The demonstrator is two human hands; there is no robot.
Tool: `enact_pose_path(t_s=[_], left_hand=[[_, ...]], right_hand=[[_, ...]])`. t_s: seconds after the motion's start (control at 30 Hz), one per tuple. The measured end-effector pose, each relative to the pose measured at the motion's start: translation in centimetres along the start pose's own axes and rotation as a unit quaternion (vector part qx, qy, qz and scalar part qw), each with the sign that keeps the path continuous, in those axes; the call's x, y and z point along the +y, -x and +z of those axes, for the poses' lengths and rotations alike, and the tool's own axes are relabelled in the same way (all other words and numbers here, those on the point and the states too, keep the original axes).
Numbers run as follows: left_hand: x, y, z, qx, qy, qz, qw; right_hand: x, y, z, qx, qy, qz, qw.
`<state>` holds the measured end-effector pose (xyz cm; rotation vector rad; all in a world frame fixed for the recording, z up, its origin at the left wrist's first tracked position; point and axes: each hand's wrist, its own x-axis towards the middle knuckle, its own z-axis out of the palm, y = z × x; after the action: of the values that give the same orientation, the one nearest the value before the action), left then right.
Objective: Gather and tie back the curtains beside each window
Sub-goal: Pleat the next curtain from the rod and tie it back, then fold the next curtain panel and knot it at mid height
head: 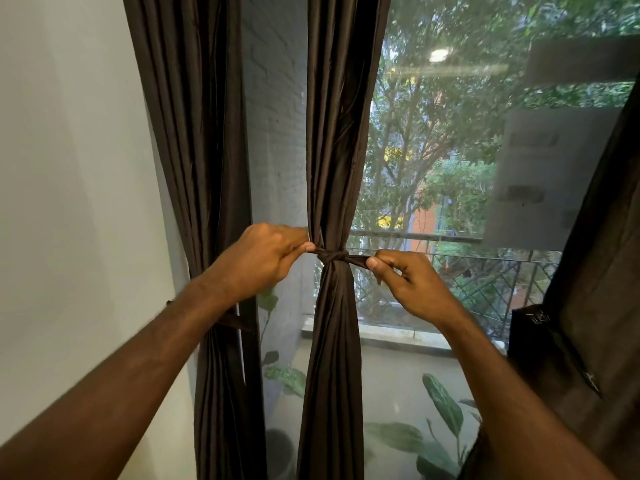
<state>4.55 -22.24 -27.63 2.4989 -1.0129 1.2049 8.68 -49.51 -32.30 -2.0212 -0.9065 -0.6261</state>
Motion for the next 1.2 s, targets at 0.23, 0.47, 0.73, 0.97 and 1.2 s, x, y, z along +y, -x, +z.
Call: enact_pose_path(t_s=[0.23, 0.47, 0.73, 0.97, 1.2], left_hand=[[-1.0, 0.2, 0.8, 0.039, -0.044, -0.033, 0.998], [1.3, -3.5, -0.3, 0.160, -0.071, -0.017, 0.984], [7.2, -17.8, -3.4, 0.204, -0.047, 0.051, 0.977], [14.6, -31.1, -5.8, 0.214, -0.011, 0.050, 0.976], [22.2, -38.2, -4.0, 0.196, 0.102, 0.007, 0.975]], right_hand=[[0.6, -0.7, 1.0, 0.005, 0.031, 0.023, 0.999], [-1.9, -3.8, -1.2, 0.073, 0.126, 0.006, 0.989], [-6.4, -8.8, -12.9, 0.202, 0.268, -0.042, 0.941], [-11.1, -8.7, -28.2, 0.273, 0.387, -0.030, 0.880], [-13.0, -4.2, -39.1, 0.398, 0.471, -0.056, 0.785]])
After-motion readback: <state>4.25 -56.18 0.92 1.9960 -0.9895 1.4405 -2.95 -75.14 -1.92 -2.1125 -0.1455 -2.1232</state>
